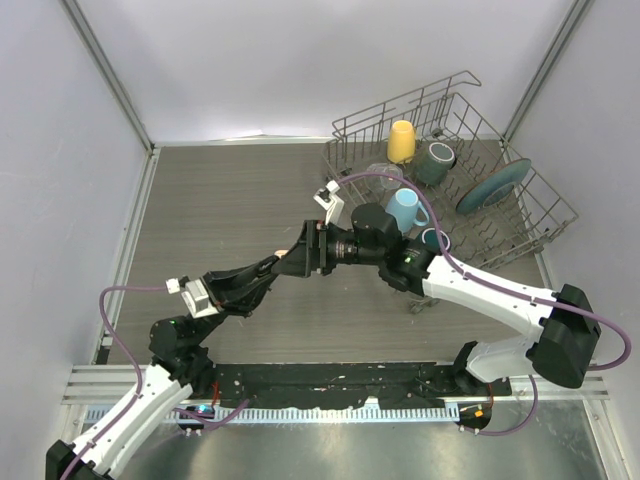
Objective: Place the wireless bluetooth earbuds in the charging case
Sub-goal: Pick up the charging case at the center of the board.
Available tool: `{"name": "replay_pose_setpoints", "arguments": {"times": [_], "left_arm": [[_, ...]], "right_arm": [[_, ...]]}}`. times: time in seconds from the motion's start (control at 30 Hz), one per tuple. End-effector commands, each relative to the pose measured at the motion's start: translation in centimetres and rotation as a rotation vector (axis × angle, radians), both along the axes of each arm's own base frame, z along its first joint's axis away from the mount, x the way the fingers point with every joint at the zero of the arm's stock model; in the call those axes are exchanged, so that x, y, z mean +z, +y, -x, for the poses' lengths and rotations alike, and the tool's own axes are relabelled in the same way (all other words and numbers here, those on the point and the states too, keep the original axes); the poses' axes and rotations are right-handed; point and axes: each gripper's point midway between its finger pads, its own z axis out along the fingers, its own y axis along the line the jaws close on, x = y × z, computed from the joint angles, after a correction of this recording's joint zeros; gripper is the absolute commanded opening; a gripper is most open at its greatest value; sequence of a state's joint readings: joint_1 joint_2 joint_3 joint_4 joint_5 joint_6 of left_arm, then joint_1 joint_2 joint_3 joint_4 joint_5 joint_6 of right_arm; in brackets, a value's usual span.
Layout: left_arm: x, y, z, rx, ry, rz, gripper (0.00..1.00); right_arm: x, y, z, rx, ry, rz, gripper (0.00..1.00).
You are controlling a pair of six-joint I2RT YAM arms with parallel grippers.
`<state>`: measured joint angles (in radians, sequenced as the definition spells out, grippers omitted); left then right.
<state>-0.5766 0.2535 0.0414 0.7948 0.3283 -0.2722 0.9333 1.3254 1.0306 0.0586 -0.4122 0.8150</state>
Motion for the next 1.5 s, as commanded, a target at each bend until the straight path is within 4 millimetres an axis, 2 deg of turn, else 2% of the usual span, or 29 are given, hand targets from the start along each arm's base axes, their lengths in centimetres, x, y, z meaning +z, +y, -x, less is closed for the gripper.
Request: {"name": "replay_pose_setpoints", "arguments": {"times": [0.0, 0.07, 0.23, 0.4, 0.63, 0.87, 0.93, 1.03, 1.17, 1.27, 1.33, 1.47], "left_arm": [[-4.6, -0.7, -0.1, -0.023, 0.046, -0.065, 0.0], [-4.5, -0.8, 0.0, -0.031, 0.042, -0.066, 0.0], [-4.6, -0.8, 0.0, -0.027, 0.045, -0.066, 0.0], [-4.7, -0.8, -0.1, -0.024, 0.044, -0.068, 0.0], [-4.7, -0.9, 0.0, -0.034, 0.043, -0.075, 0.0], [-4.8, -1.0, 0.0, -0.039, 0.047, -0.08, 0.0], [-4.8, -1.0, 0.0, -0.039, 0.047, -0.08, 0.0], [-4.8, -1.0, 0.0, -0.037, 0.046, -0.081, 0.0], [-4.8, -0.9, -0.1, -0.027, 0.051, -0.075, 0.0], [-5.1, -0.7, -0.4, -0.014, 0.064, -0.074, 0.0], [-5.2, -0.6, -0.5, -0.004, 0.07, -0.071, 0.0], [-5.0, -0.5, -0.5, 0.002, 0.067, -0.065, 0.0]], "right_arm": [[3.9, 0.7, 1.1, 0.052, 0.002, -0.144, 0.78], [4.1, 1.1, 1.2, 0.059, 0.03, -0.162, 0.78], [3.2, 2.0, 1.7, 0.106, 0.12, -0.156, 0.78], [2.7, 2.4, 2.0, 0.133, 0.161, -0.153, 0.75], [2.6, 2.6, 2.0, 0.134, 0.171, -0.159, 0.6], [2.4, 2.8, 2.1, 0.145, 0.171, -0.158, 0.36], [2.4, 2.8, 2.1, 0.146, 0.171, -0.158, 0.36], [2.3, 2.8, 2.1, 0.147, 0.159, -0.158, 0.39], [2.6, 2.4, 1.9, 0.136, 0.101, -0.151, 0.66], [2.9, 1.6, 1.2, 0.081, 0.031, -0.124, 0.74], [3.7, 1.1, 0.9, 0.054, -0.019, -0.126, 0.75], [3.1, 0.5, 0.4, 0.028, -0.054, -0.075, 0.75]]}}
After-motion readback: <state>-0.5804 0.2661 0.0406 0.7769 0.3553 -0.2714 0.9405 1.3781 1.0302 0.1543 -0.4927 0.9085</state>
